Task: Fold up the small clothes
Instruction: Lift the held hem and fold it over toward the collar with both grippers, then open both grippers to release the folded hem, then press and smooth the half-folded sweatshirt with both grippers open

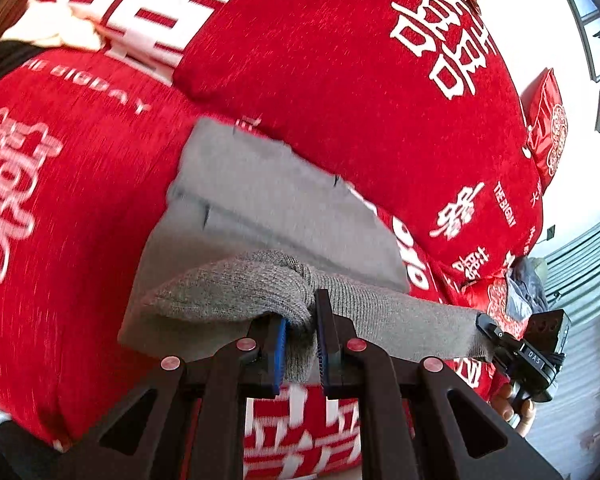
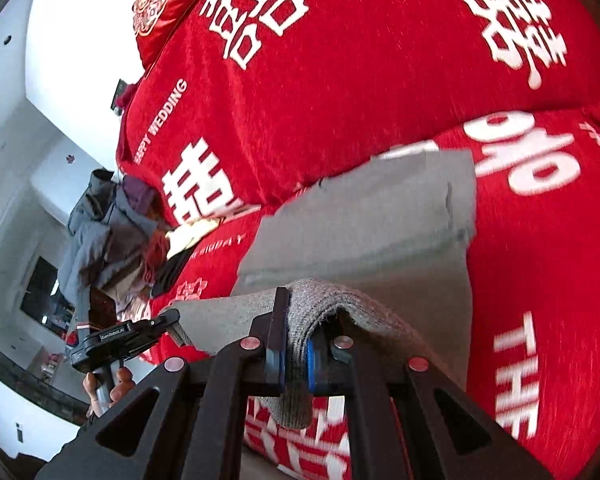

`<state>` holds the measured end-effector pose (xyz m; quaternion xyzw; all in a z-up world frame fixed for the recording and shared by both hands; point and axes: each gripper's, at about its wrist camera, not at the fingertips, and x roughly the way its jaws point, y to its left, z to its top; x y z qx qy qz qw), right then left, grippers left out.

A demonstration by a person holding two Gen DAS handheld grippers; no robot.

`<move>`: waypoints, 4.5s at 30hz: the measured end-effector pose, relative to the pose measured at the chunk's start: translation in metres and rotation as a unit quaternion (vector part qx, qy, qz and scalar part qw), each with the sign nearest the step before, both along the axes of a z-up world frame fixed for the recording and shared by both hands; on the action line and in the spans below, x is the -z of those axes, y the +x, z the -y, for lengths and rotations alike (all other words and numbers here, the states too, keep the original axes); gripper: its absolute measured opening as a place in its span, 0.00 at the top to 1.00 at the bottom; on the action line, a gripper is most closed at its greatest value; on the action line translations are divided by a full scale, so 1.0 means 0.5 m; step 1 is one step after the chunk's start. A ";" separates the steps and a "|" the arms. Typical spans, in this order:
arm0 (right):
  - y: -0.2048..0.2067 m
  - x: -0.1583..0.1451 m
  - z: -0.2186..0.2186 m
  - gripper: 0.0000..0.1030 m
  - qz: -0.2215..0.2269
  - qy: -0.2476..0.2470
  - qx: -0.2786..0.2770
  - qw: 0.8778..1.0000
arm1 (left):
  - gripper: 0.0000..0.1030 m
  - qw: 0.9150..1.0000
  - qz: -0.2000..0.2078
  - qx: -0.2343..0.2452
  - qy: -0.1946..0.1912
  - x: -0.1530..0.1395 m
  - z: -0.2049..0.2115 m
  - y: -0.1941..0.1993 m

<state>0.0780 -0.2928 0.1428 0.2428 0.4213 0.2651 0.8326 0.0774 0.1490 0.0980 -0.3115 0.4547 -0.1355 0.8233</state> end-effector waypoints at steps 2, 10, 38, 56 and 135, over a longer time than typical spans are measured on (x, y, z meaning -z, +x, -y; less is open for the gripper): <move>0.038 -0.004 -0.001 0.93 0.001 0.000 0.004 1.000 | 0.87 1.000 0.002 -0.002 0.000 -0.003 0.001 0.036; 0.197 0.014 -0.006 0.93 -0.009 -0.006 0.035 0.999 | 0.86 1.000 -0.001 0.002 0.007 0.012 0.015 0.203; 0.466 0.243 0.086 0.31 -0.141 0.027 0.154 0.977 | 0.00 0.987 -0.073 -0.055 -0.134 0.181 -0.043 0.442; 0.407 0.202 -0.032 0.25 -0.069 -0.154 0.039 0.985 | 0.00 0.998 -0.069 -0.011 0.003 0.169 -0.005 0.542; 0.107 0.192 0.017 0.19 -0.111 -0.311 0.073 0.941 | 0.00 0.948 -0.064 0.038 0.310 0.149 0.154 0.145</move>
